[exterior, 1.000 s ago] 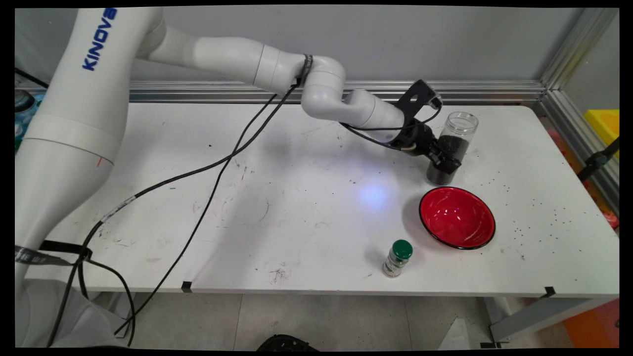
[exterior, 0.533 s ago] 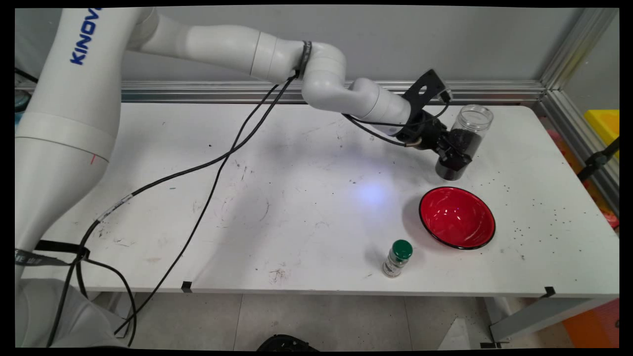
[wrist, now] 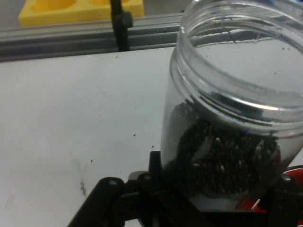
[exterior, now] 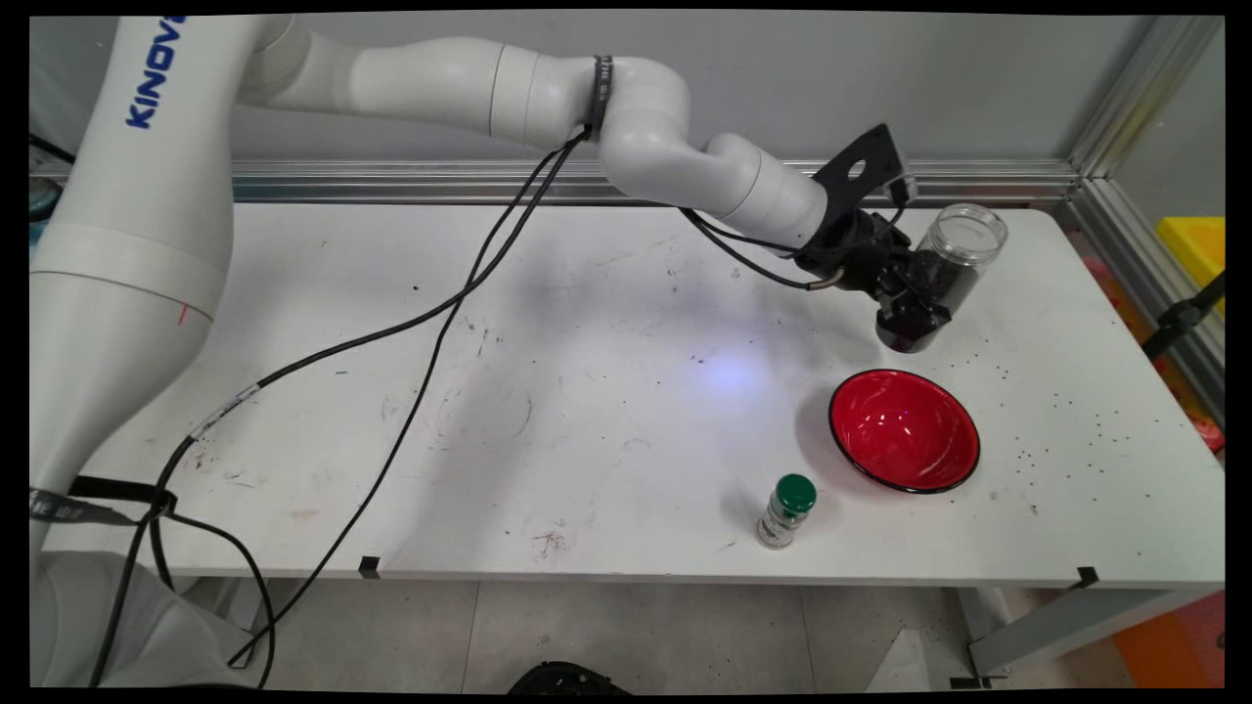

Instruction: Pour the black seasoning powder in the red bowl

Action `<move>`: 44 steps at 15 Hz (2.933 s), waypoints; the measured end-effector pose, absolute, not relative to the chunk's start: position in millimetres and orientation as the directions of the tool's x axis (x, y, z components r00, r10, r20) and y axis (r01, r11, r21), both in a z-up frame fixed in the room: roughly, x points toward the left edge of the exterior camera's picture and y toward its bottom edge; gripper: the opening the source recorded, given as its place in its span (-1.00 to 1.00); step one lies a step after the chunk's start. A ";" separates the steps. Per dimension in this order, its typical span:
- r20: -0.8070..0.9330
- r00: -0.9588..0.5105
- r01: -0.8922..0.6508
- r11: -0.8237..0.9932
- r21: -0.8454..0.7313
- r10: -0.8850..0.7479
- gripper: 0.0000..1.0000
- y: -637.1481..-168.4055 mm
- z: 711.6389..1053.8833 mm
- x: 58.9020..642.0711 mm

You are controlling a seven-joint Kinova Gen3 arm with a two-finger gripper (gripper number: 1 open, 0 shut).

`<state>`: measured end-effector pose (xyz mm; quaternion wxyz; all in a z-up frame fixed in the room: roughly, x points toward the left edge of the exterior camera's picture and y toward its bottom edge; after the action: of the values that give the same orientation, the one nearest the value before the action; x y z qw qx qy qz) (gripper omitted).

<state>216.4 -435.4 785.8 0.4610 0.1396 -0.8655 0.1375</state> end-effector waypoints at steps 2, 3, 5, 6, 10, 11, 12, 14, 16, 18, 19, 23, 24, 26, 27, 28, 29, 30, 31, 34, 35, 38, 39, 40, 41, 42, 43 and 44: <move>0.829 -0.556 -0.329 0.932 -0.150 -0.063 -1.00 -430.9 792.3 213.3; 0.824 -0.564 -0.313 0.935 -0.166 -0.042 -1.00 -429.0 794.6 212.1; 0.813 -0.582 -0.276 0.939 -0.204 0.006 -1.00 -424.5 799.4 208.6; 0.807 -0.590 -0.257 0.940 -0.223 0.030 -1.00 -422.4 801.3 206.7; 0.773 -0.622 -0.177 0.938 -0.296 0.127 -1.00 -414.9 805.6 198.6; 0.760 -0.631 -0.152 0.935 -0.320 0.157 -1.00 -413.1 806.0 196.2; 0.745 -0.639 -0.127 0.930 -0.344 0.188 -1.00 -412.0 806.2 193.8; 0.723 -0.651 -0.096 0.921 -0.378 0.229 -1.00 -411.1 806.3 190.4; 0.692 -0.665 -0.056 0.906 -0.420 0.280 -1.00 -411.1 805.9 186.1; 0.656 -0.679 -0.016 0.887 -0.462 0.330 -1.00 -412.0 805.4 182.0; 0.640 -0.684 0.001 0.878 -0.479 0.351 -1.00 -412.7 805.2 180.5; 0.562 -0.704 0.074 0.831 -0.551 0.435 -1.00 -417.5 805.4 176.1; 0.540 -0.708 0.093 0.818 -0.568 0.455 -1.00 -418.8 805.7 175.5; 0.506 -0.713 0.122 0.797 -0.592 0.485 -1.00 -420.4 805.8 174.6; 0.483 -0.716 0.142 0.783 -0.606 0.504 -1.00 -421.2 805.8 174.0; 0.463 -0.717 0.160 0.770 -0.618 0.521 -1.00 -421.8 805.7 173.3; 0.438 -0.717 0.182 0.753 -0.632 0.542 -1.00 -422.7 805.6 172.3; 0.412 -0.717 0.204 0.735 -0.646 0.562 -1.00 -423.6 805.6 171.2; 0.390 -0.717 0.222 0.720 -0.657 0.578 -1.00 -424.3 805.5 170.4; 0.330 -0.714 0.271 0.678 -0.684 0.618 -1.00 -426.1 805.3 168.7; 0.316 -0.713 0.282 0.668 -0.689 0.627 -1.00 -426.4 805.1 168.5; 0.251 -0.704 0.334 0.621 -0.709 0.665 -1.00 -427.2 804.7 167.8; 0.232 -0.700 0.349 0.607 -0.713 0.675 -1.00 -427.2 804.7 167.6; 0.217 -0.696 0.362 0.596 -0.717 0.684 -1.00 -427.2 804.6 167.4; 0.195 -0.690 0.381 0.579 -0.721 0.697 -1.00 -427.0 804.6 167.0; 0.176 -0.684 0.397 0.563 -0.725 0.708 -1.00 -426.8 804.6 166.7; 0.154 -0.676 0.416 0.545 -0.728 0.721 -1.00 -426.4 804.5 166.4; 0.134 -0.669 0.432 0.529 -0.731 0.731 -1.00 -426.1 804.4 166.1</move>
<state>166.1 -426.1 804.4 0.2182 -0.3435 -0.8466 0.3430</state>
